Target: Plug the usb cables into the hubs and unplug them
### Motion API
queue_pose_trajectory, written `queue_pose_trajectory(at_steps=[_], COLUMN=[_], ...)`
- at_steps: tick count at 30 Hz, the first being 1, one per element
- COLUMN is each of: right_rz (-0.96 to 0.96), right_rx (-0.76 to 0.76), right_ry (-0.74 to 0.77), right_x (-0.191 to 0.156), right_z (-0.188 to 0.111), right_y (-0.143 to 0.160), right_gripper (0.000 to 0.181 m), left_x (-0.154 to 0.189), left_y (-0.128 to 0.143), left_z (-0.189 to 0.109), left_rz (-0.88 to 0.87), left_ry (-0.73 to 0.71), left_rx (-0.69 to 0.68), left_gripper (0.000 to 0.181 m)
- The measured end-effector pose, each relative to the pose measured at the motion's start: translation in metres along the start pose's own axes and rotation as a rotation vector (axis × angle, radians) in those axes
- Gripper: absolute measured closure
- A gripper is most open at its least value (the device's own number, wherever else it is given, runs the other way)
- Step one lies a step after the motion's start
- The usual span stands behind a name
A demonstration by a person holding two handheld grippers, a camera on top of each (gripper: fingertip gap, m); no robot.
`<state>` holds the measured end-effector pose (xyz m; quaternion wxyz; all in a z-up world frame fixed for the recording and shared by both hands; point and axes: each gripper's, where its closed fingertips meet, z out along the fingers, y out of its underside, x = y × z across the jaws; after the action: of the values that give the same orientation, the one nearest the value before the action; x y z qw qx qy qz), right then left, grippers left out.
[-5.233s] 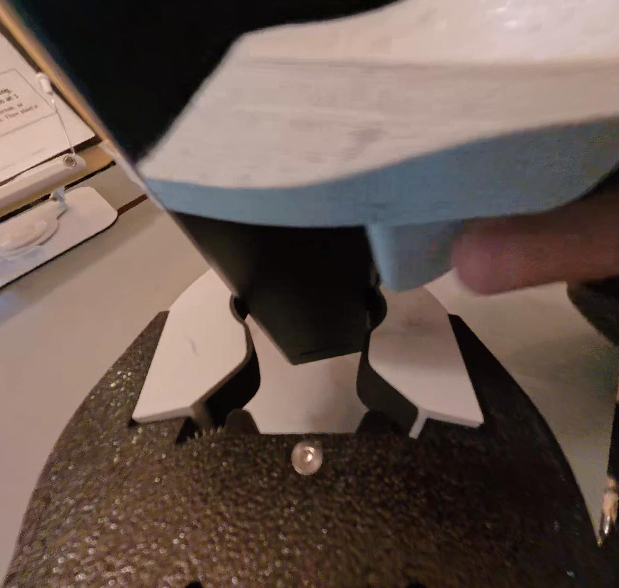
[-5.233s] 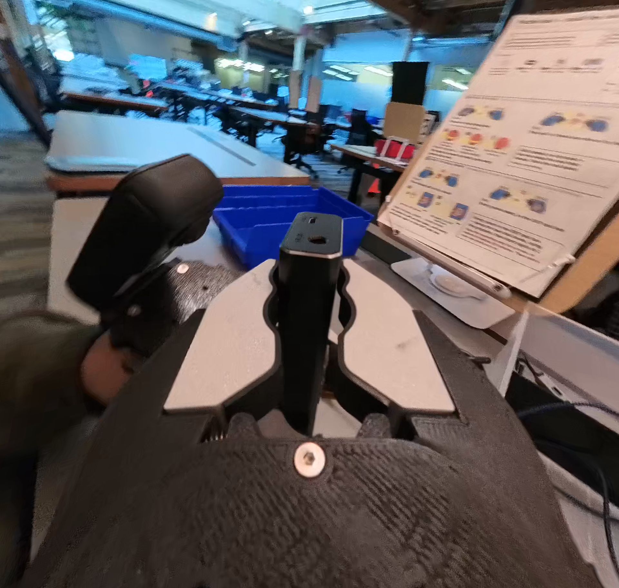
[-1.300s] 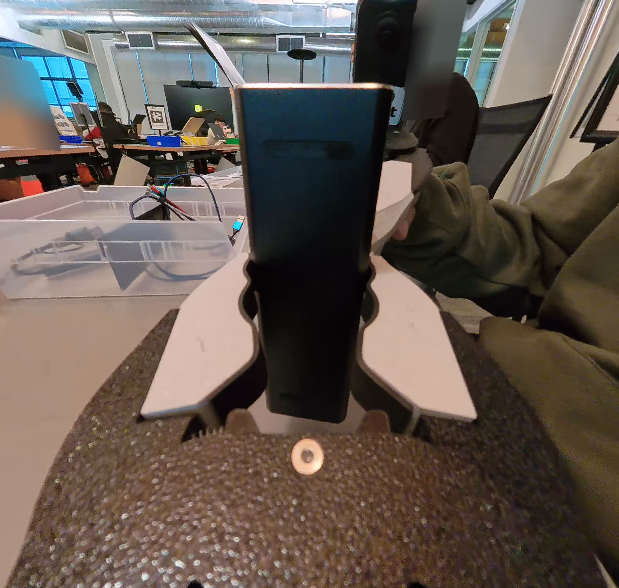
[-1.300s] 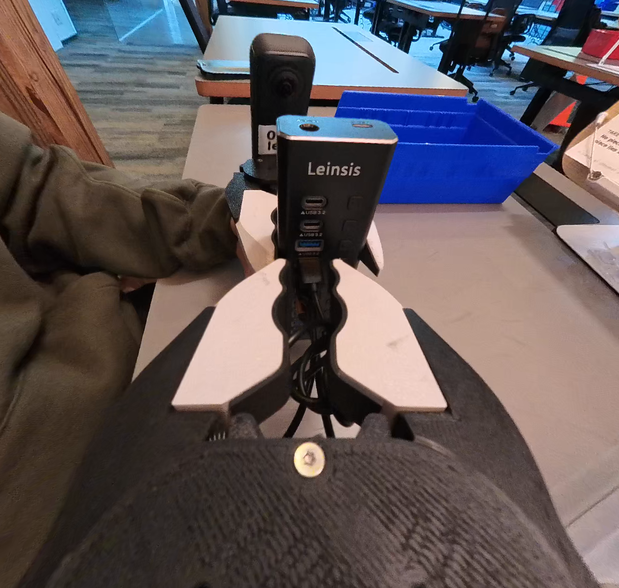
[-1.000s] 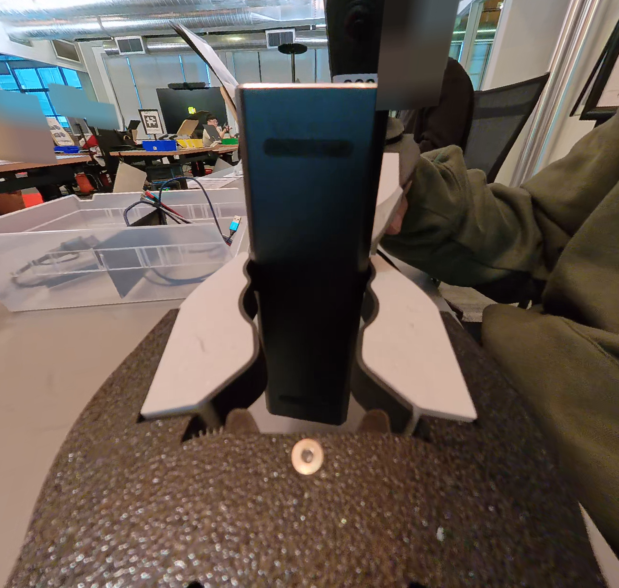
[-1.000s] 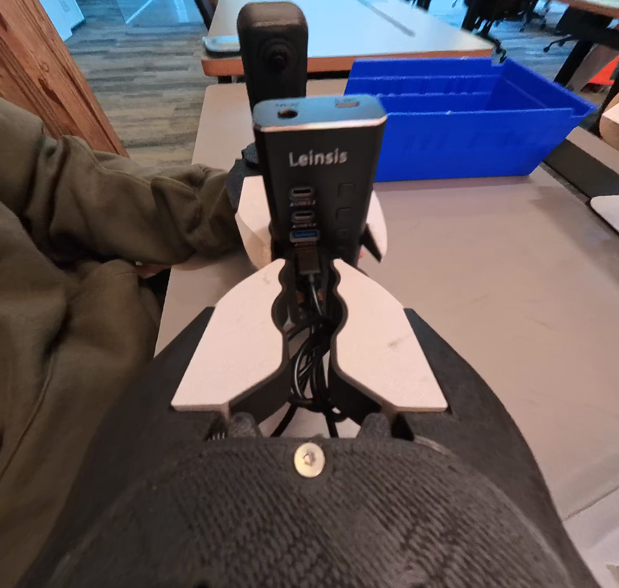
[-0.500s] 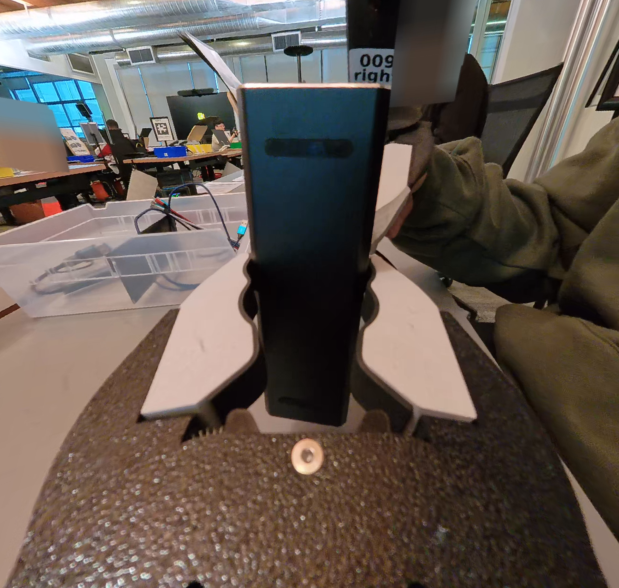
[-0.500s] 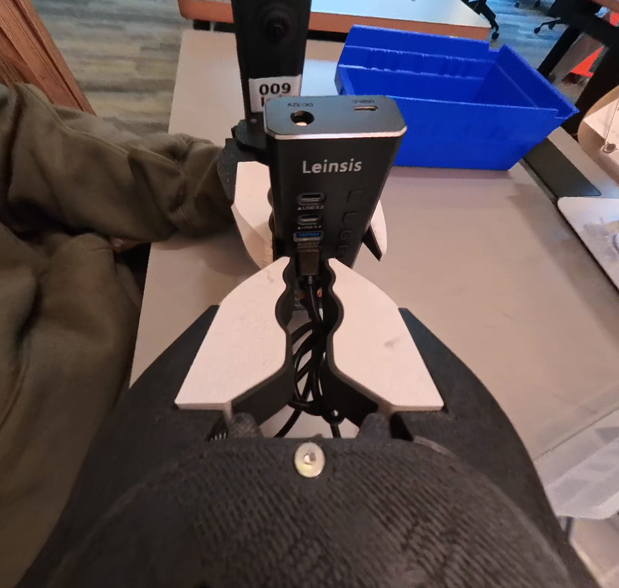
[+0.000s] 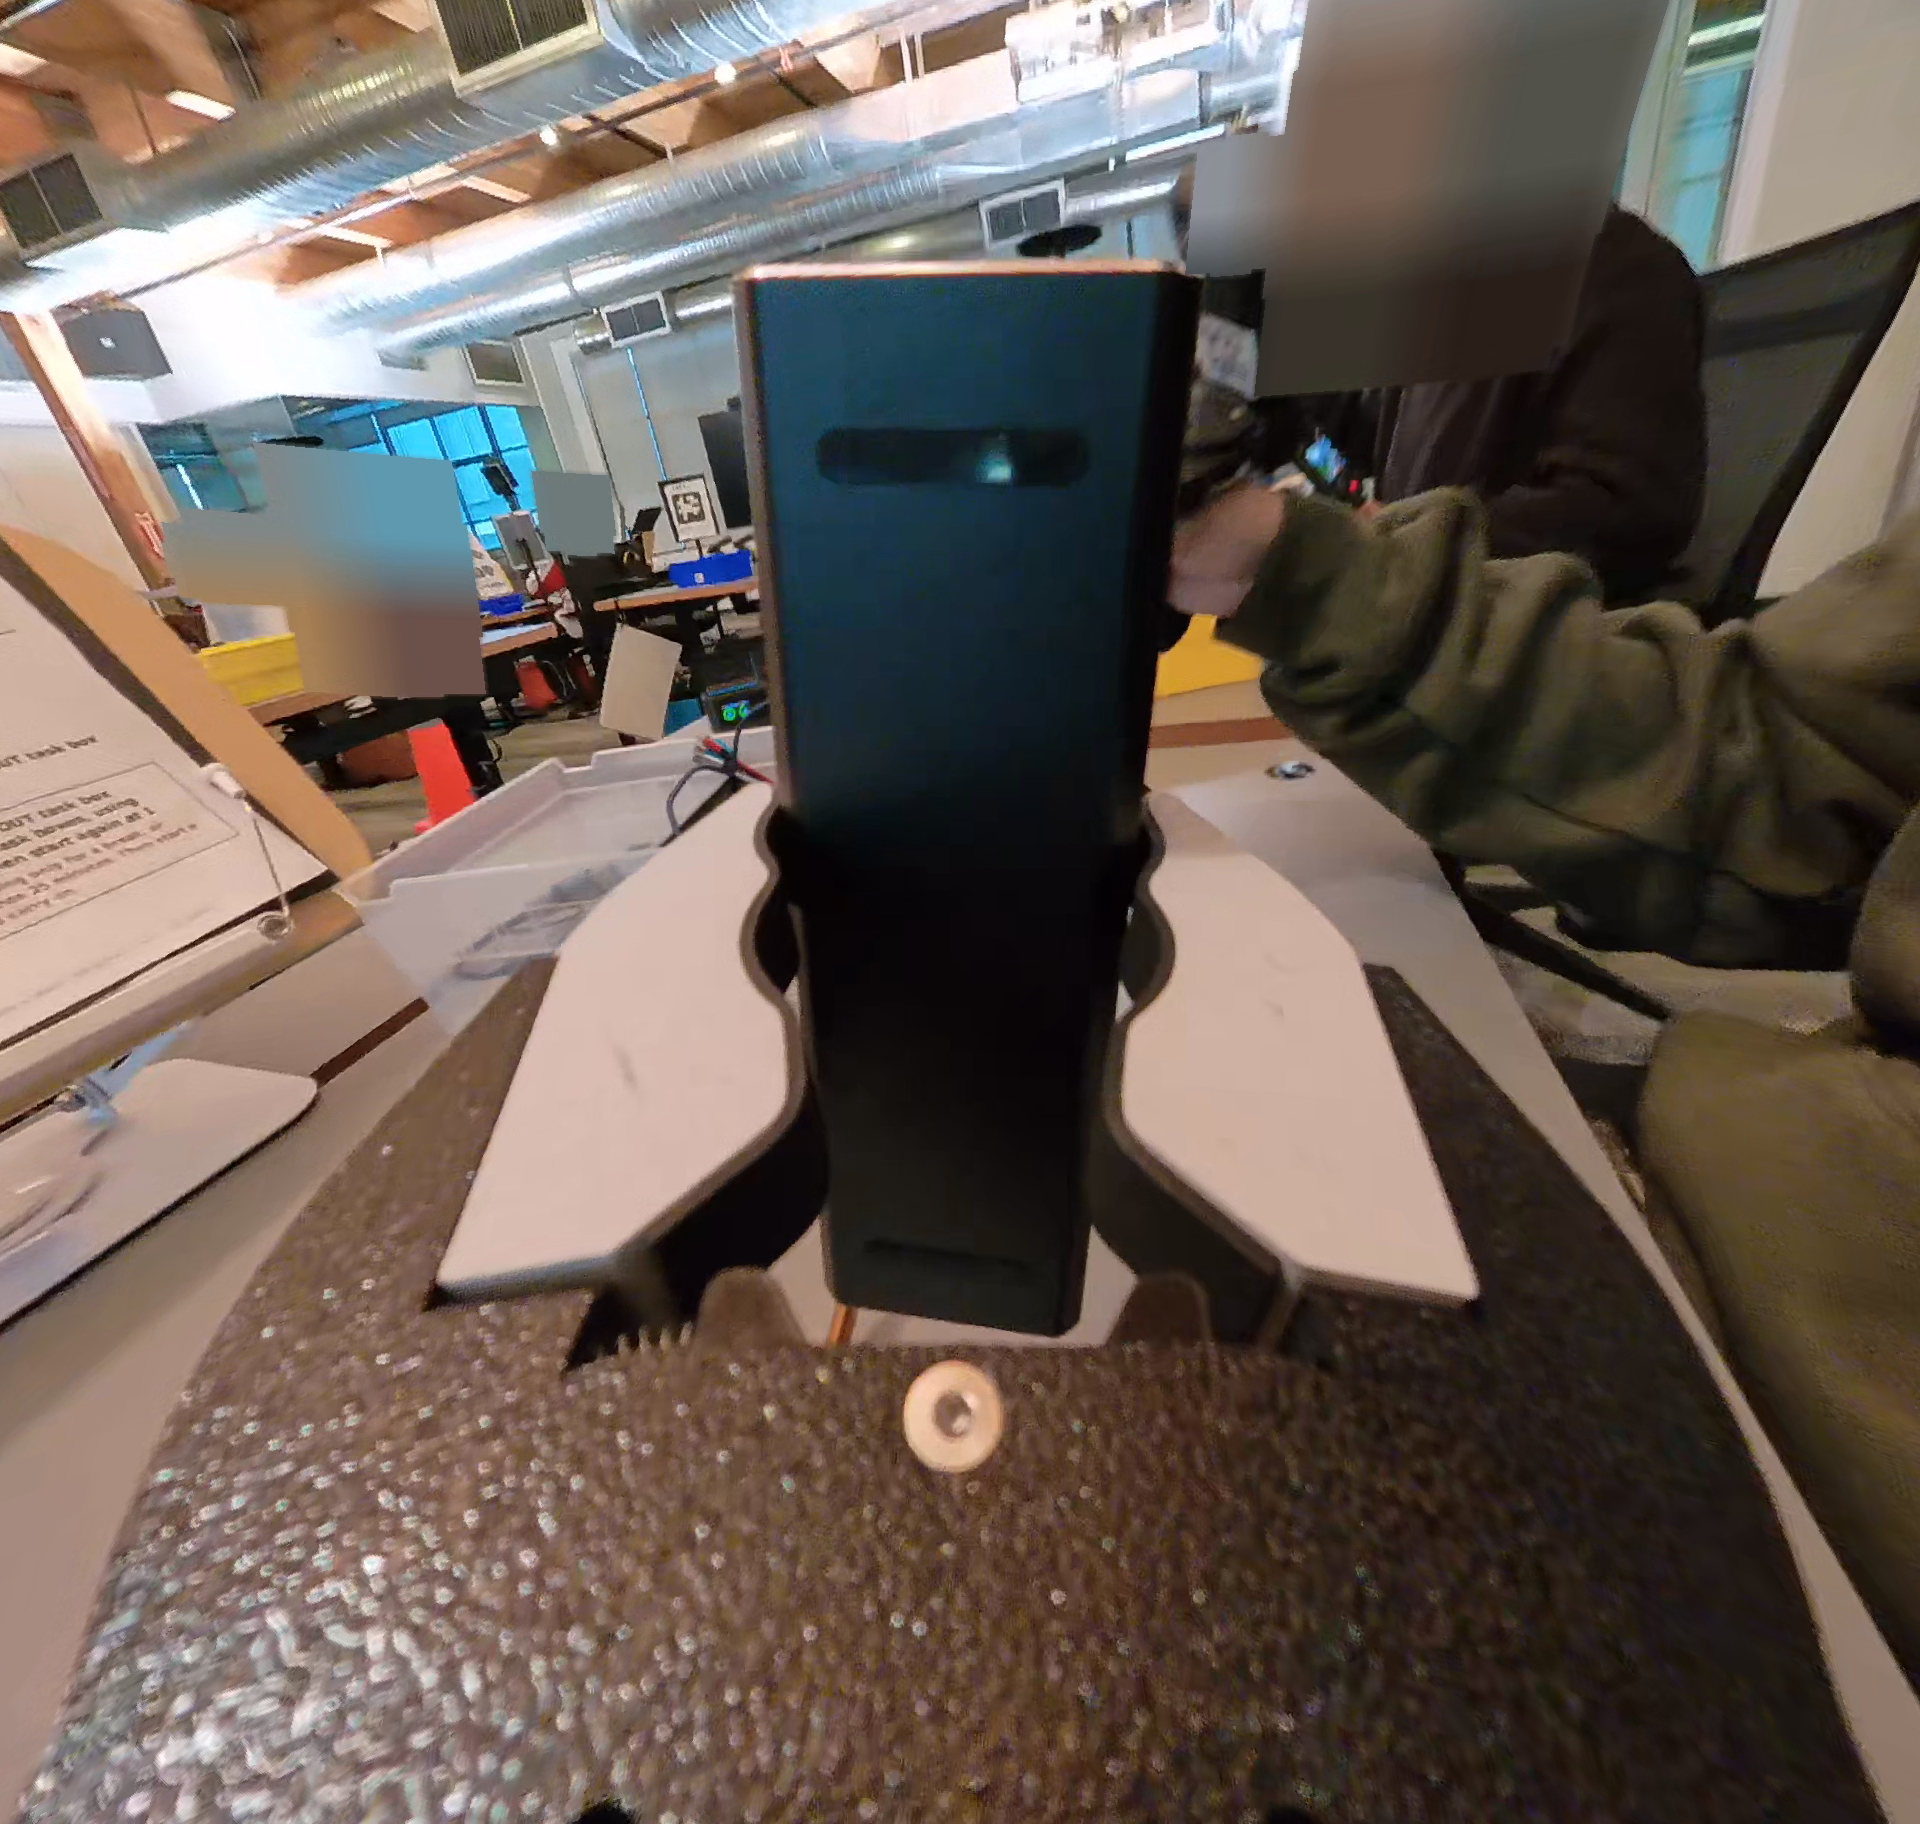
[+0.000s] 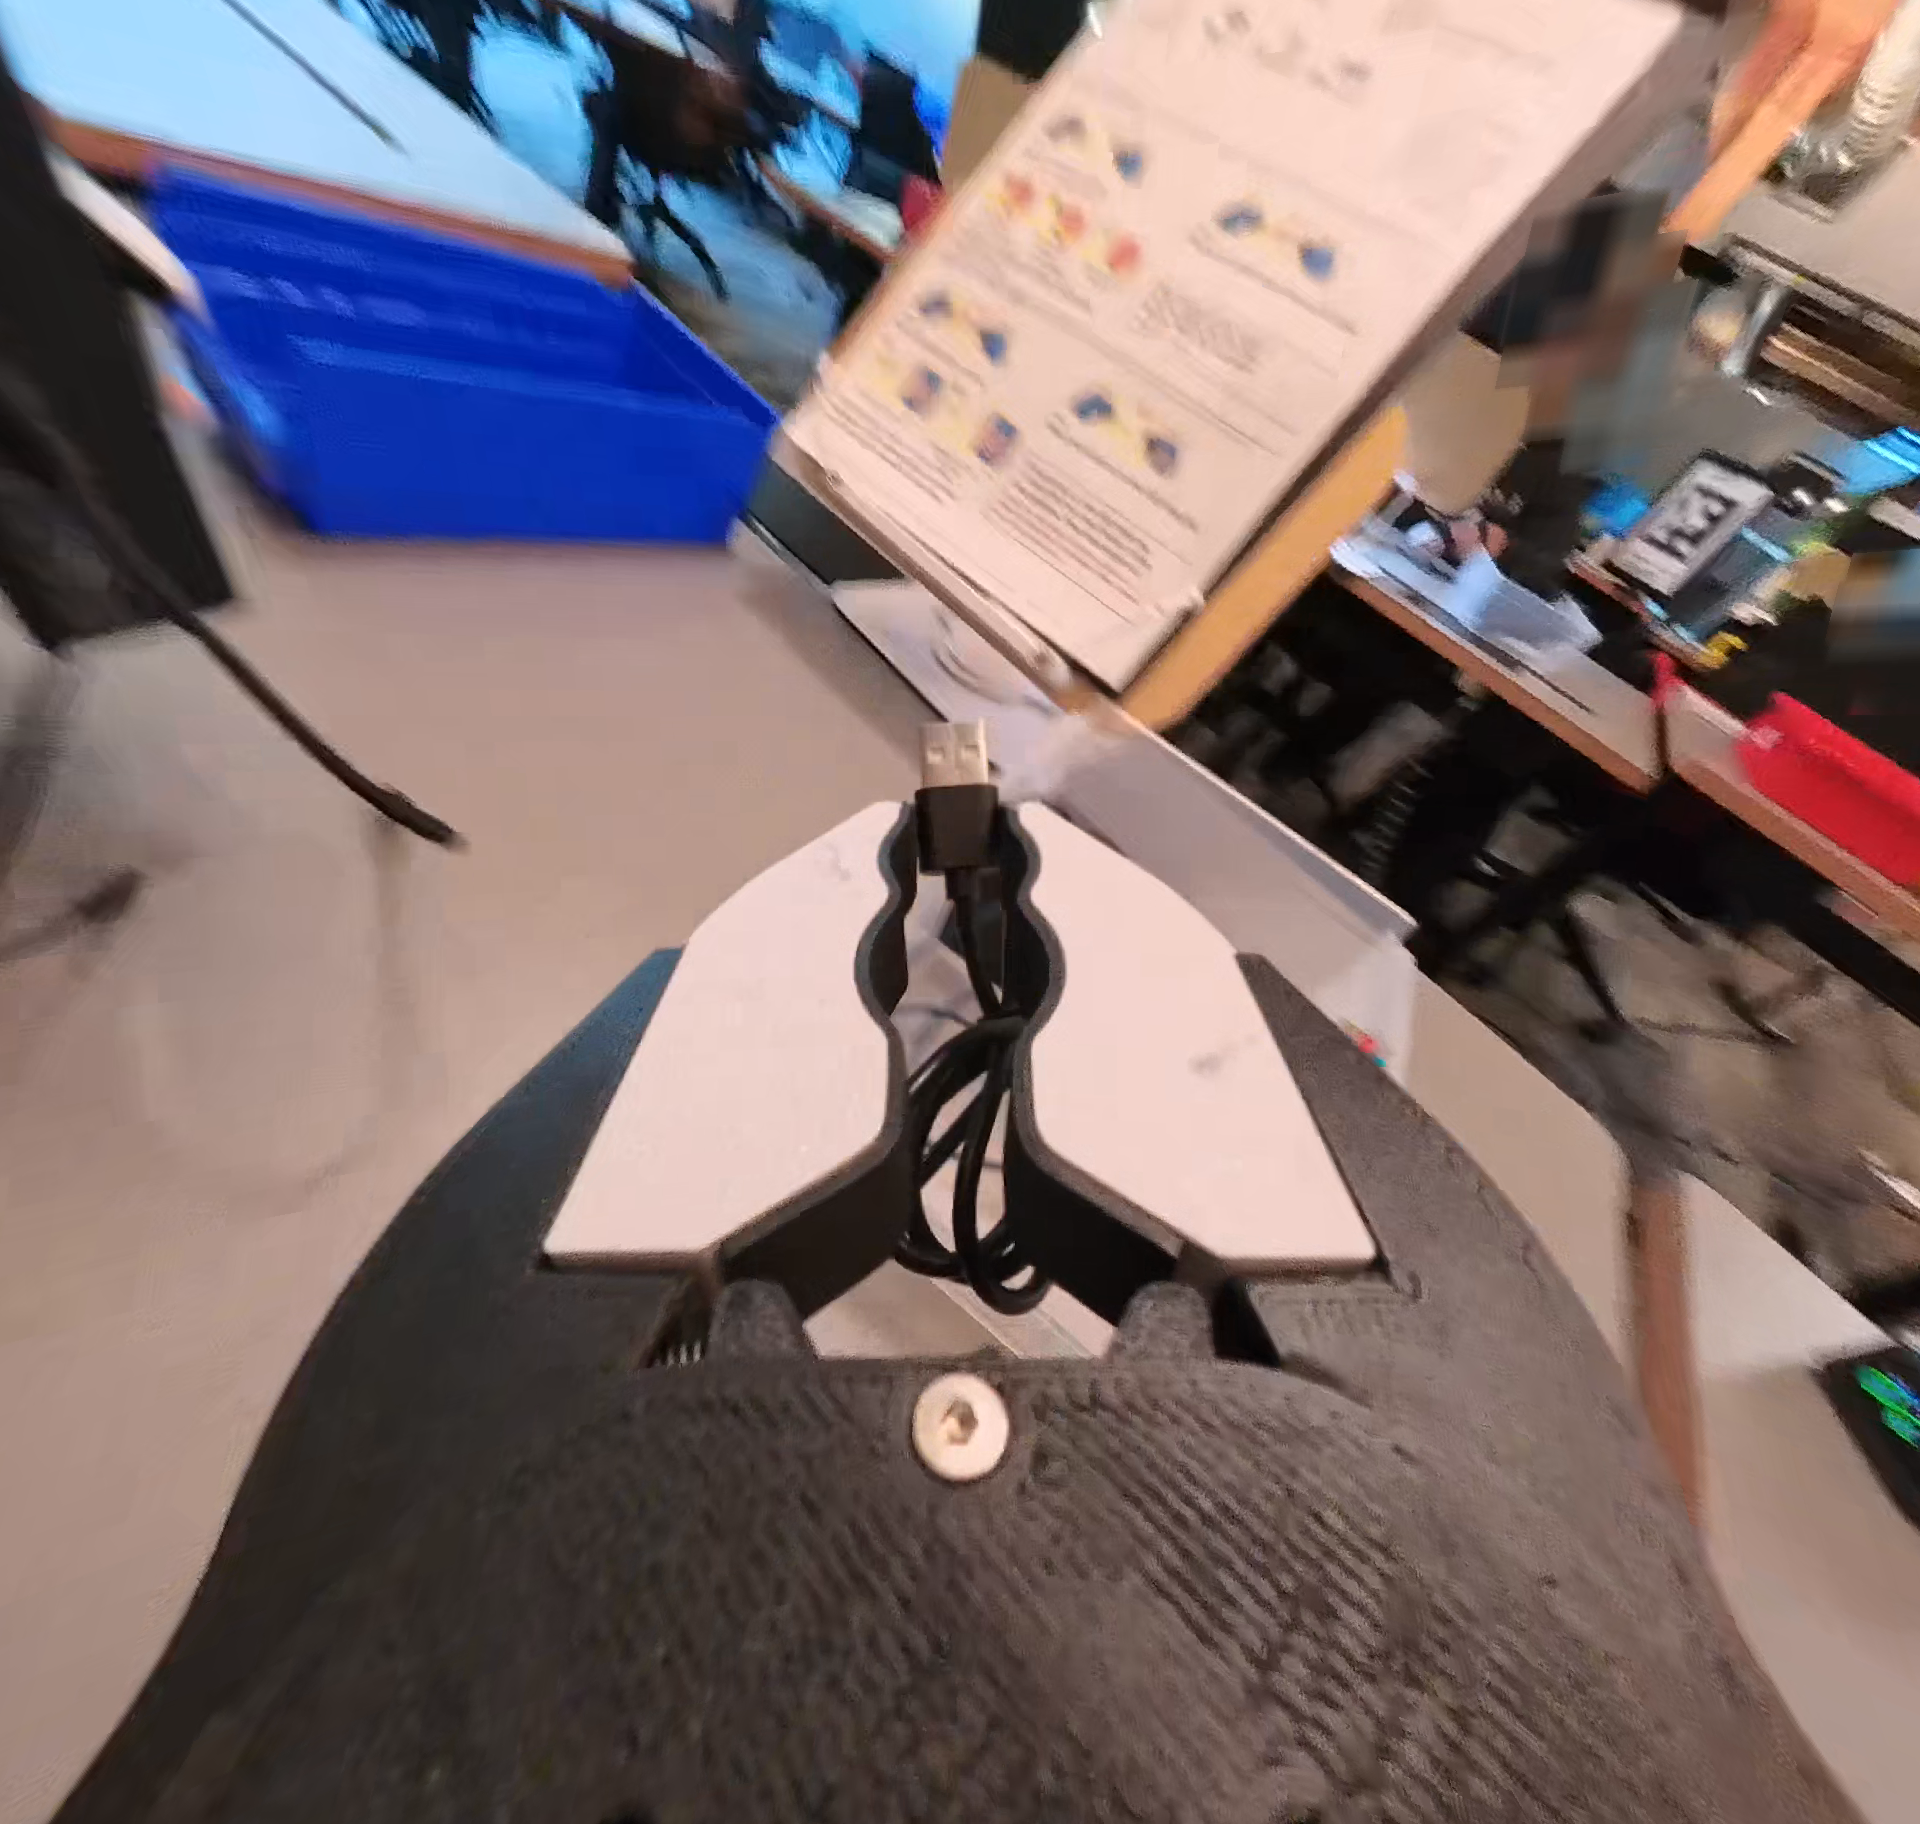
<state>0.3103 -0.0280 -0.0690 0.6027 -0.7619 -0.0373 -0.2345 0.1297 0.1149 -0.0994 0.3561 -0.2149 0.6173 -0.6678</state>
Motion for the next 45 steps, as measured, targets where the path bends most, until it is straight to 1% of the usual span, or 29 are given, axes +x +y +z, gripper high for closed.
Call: queue_pose_trajectory(at_steps=[2, 5, 7, 8, 10, 11, 13, 14, 16, 18, 19, 21, 25, 27, 30, 35, 36, 37, 41, 45], right_rz=[-0.017, -0.086, -0.118, -0.117, -0.023, 0.018, 0.084, 0.144, 0.256, 0.31, 0.314, 0.291, 0.35, 0.321, 0.249, 0.138, 0.126, 0.118, 0.11, 0.125], right_rx=[-0.1, -0.221, -0.303, -0.318, -0.347, -0.319, -0.177, -0.09, 0.057, 0.145, 0.167, 0.193, 0.207, 0.177, 0.19, 0.11, 0.106, 0.11, 0.107, 0.116], right_ry=[0.058, 0.033, -0.006, -0.03, -0.119, -0.121, -0.115, -0.145, -0.239, -0.377, -0.435, -0.472, -0.556, -0.549, -0.556, -0.591, -0.612, -0.629, -0.663, -0.679], right_x=[0.021, 0.031, 0.032, 0.03, 0.016, 0.013, 0.01, 0.003, -0.016, -0.05, -0.068, -0.1, -0.151, -0.165, -0.183, -0.203, -0.208, -0.211, -0.217, -0.219], right_z=[0.014, 0.046, 0.07, 0.082, 0.098, 0.102, 0.098, 0.092, 0.075, 0.057, 0.048, 0.039, 0.033, 0.036, 0.037, 0.044, 0.044, 0.043, 0.043, 0.044], right_y=[0.024, 0.051, 0.071, 0.079, 0.094, 0.091, 0.066, 0.049, 0.016, -0.008, -0.017, -0.029, -0.048, -0.054, -0.064, -0.051, -0.05, -0.049, -0.046, -0.046], right_gripper=[0.167, 0.167, 0.167, 0.167, 0.164, 0.15, 0.148, 0.146, 0.145, 0.144, 0.143, 0.142, 0.143, 0.143, 0.146, 0.146, 0.149, 0.154, 0.162, 0.165], left_x=[-0.003, -0.006, -0.006, -0.005, -0.003, -0.001, 0.0, 0.0, 0.0, -0.001, 0.0, 0.004, 0.011, 0.014, 0.017, 0.028, 0.03, 0.032, 0.036, 0.034], left_y=[-0.003, -0.001, 0.001, 0.001, -0.001, -0.002, -0.002, -0.001, 0.002, 0.006, 0.008, 0.01, 0.014, 0.015, 0.016, 0.011, 0.011, 0.011, 0.011, 0.011], left_z=[-0.003, -0.003, -0.002, -0.002, 0.0, 0.0, 0.001, 0.0, 0.0, 0.0, 0.001, 0.003, 0.009, 0.011, 0.012, 0.014, 0.015, 0.016, 0.018, 0.018], left_rz=[-0.021, -0.039, -0.041, -0.045, -0.064, -0.066, -0.053, -0.048, -0.051, -0.066, -0.073, -0.08, -0.069, -0.068, -0.058, -0.036, -0.028, -0.023, -0.029, -0.032], left_ry=[-0.006, -0.018, -0.02, -0.017, -0.005, 0.0, 0.004, 0.004, 0.008, 0.016, 0.023, 0.044, 0.075, 0.086, 0.098, 0.146, 0.154, 0.163, 0.18, 0.172], left_rx=[0.028, 0.026, 0.015, 0.015, 0.029, 0.034, 0.025, 0.017, 0.014, 0.014, 0.014, 0.019, -0.004, -0.006, -0.009, 0.003, 0.002, 0.0, 0.019, 0.029], left_gripper=[0.121, 0.121, 0.121, 0.121, 0.121, 0.121, 0.121, 0.121, 0.121, 0.121, 0.121, 0.121, 0.121, 0.121, 0.121, 0.121, 0.121, 0.121, 0.121, 0.121])
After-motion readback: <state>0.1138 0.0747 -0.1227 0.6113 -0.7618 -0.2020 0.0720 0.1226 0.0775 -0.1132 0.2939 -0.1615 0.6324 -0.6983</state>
